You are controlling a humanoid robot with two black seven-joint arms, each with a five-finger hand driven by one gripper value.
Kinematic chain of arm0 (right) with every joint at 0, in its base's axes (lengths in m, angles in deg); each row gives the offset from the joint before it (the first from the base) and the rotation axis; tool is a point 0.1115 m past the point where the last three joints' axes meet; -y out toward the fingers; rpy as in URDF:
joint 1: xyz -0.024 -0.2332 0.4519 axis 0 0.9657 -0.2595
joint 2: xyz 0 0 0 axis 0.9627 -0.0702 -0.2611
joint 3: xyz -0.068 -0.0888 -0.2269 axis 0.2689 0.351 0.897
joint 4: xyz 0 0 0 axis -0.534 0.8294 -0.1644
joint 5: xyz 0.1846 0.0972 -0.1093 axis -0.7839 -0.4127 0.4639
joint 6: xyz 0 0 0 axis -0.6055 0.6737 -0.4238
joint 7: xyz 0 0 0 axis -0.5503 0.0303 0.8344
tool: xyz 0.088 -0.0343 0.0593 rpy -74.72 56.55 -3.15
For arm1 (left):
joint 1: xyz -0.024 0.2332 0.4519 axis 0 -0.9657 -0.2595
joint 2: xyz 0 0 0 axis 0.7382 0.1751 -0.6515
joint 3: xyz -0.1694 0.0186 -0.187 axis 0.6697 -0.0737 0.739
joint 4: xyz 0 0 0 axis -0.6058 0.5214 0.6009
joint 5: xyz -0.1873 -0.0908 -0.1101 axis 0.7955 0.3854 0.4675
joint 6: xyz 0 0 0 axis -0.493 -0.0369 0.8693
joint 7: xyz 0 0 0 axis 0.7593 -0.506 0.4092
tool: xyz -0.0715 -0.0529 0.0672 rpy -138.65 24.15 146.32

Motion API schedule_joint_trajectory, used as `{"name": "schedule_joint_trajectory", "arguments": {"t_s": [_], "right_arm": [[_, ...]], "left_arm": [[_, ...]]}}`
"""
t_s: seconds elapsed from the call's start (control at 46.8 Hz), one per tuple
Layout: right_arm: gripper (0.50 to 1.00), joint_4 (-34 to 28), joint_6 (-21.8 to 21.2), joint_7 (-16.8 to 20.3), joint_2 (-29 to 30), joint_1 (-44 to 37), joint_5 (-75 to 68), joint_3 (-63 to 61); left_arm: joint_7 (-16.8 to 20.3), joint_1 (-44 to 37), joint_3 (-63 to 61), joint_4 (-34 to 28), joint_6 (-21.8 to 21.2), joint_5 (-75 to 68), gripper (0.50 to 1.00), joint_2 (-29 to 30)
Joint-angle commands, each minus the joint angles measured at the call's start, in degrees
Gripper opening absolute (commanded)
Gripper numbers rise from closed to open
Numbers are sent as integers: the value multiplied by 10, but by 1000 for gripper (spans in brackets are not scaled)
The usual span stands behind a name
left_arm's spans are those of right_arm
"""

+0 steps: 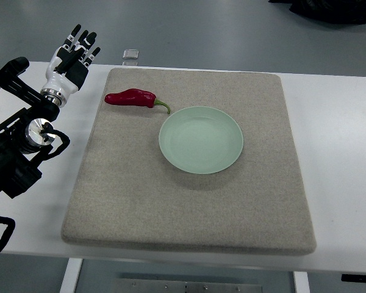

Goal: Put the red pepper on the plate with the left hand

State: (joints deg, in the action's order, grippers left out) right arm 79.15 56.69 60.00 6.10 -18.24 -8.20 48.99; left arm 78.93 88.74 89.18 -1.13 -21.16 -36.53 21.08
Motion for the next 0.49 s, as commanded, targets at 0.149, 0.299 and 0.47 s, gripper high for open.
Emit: {"name": "schedule_joint_trajectory", "arguments": {"t_s": [0.149,0.299,0.47], "right_arm": [[932,0,0,0,0,0,0,0],[932,0,0,0,0,0,0,0],[932,0,0,0,0,0,0,0]], "left_arm": [[2,0,0,0,0,0,1000,0],[2,0,0,0,1,0,1000,0],[2,1,2,0,4,0,1000,0]]}}
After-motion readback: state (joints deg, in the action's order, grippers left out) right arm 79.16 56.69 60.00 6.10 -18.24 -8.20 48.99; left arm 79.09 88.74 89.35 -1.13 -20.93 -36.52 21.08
